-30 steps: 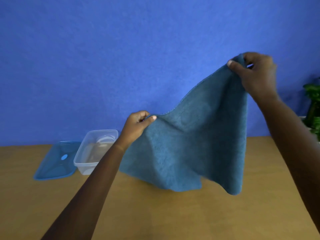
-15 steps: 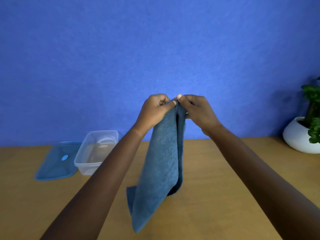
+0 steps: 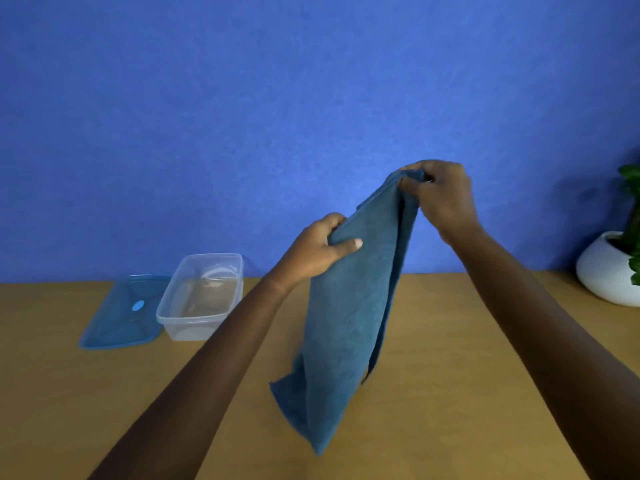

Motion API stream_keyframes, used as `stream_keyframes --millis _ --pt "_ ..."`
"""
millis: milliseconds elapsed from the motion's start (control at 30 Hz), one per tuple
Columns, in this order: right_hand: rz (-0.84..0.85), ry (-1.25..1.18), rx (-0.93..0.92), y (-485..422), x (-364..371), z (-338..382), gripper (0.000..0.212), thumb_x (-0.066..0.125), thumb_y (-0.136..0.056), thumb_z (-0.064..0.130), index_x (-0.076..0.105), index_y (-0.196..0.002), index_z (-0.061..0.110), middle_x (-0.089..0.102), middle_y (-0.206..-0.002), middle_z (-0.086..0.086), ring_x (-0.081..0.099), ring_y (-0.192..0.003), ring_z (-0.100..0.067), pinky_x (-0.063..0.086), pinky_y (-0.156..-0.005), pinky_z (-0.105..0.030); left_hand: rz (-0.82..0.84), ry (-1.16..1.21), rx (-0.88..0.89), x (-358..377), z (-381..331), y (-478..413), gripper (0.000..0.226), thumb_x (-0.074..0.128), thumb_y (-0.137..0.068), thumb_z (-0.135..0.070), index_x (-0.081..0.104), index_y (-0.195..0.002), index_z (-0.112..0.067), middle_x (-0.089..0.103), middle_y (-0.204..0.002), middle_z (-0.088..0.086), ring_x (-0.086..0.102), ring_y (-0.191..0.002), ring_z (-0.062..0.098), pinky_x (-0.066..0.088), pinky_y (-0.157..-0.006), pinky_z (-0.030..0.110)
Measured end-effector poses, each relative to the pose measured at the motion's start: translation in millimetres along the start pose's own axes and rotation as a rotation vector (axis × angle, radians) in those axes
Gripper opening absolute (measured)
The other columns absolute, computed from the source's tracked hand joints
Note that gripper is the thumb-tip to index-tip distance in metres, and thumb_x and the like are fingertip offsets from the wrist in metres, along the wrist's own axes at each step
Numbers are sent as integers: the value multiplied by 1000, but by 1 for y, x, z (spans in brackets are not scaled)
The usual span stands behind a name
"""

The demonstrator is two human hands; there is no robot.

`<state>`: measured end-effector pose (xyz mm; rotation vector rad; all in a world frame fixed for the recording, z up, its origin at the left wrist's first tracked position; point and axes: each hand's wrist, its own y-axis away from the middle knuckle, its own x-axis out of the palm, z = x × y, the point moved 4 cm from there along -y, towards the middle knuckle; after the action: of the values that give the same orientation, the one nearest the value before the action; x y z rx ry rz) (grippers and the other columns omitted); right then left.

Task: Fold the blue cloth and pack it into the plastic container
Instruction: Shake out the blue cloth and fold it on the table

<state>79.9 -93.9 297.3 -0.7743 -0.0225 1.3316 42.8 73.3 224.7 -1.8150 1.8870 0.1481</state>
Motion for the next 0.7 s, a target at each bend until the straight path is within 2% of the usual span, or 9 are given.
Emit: stream_keyframes --millis 100,233,300,400,467,567,633,700 --pt "-121 -25 2 -15 -24 -2 16 62 -79 6 70 -93 2 55 -76 -8 47 -71 -18 34 -53 -22 55 -98 -95 -2 27 6 20 66 -85 -19 64 -98 -4 67 -88 10 62 -79 20 51 -77 39" --pt "-273 -5 2 -30 -60 -5 21 61 -77 8 71 -95 2 55 -77 -8 47 -62 -10 37 -57 -26 52 -173 -157 -8 57 15 32 64 -86 -21 58 -81 10 51 -72 13 49 -68 17 37 -64 31" --pt "-341 33 -5 -34 -74 -5 24 61 -76 11 70 -95 1 56 -78 -8 49 -71 -15 38 -60 -26 44 -192 -162 -10 65 20 31 62 -88 -22 53 -70 2 43 -65 10 40 -62 16 30 -58 28" --pt "-391 107 -25 -38 -82 -4 24 61 -77 13 70 -96 1 59 -79 -14 49 -76 -14 38 -55 -18 31 -185 -181 -8 71 24 35 59 -90 -22 42 -61 -11 33 -59 4 32 -56 14 23 -52 26" --pt "-374 156 -46 -40 -77 -2 24 61 -78 13 70 -97 3 60 -82 -9 50 -78 -12 33 -49 -4 35 -133 -215 -2 69 25 32 57 -91 -23 46 -66 -8 37 -65 9 36 -62 16 24 -54 27" --pt "-286 222 -71 -40 -52 0 22 62 -79 10 71 -98 3 71 -98 -17 59 -85 -18 34 -59 -12 54 174 -314 11 65 28 36 53 -93 -28 62 -85 7 57 -79 15 55 -75 20 42 -62 27" --pt "-180 248 -80 -39 -29 -3 20 65 -79 8 72 -96 1 72 -101 -19 64 -92 -25 40 -65 -19 94 376 -385 23 62 27 33 49 -95 -29 68 -90 -2 70 -85 6 66 -78 15 52 -68 24" --pt "-75 261 -68 -34 -7 -8 19 67 -79 9 73 -95 1 72 -101 -21 65 -97 -30 45 -71 -23 104 508 -467 32 59 25 24 49 -95 -30 65 -89 -14 68 -84 1 66 -76 13 53 -64 26"
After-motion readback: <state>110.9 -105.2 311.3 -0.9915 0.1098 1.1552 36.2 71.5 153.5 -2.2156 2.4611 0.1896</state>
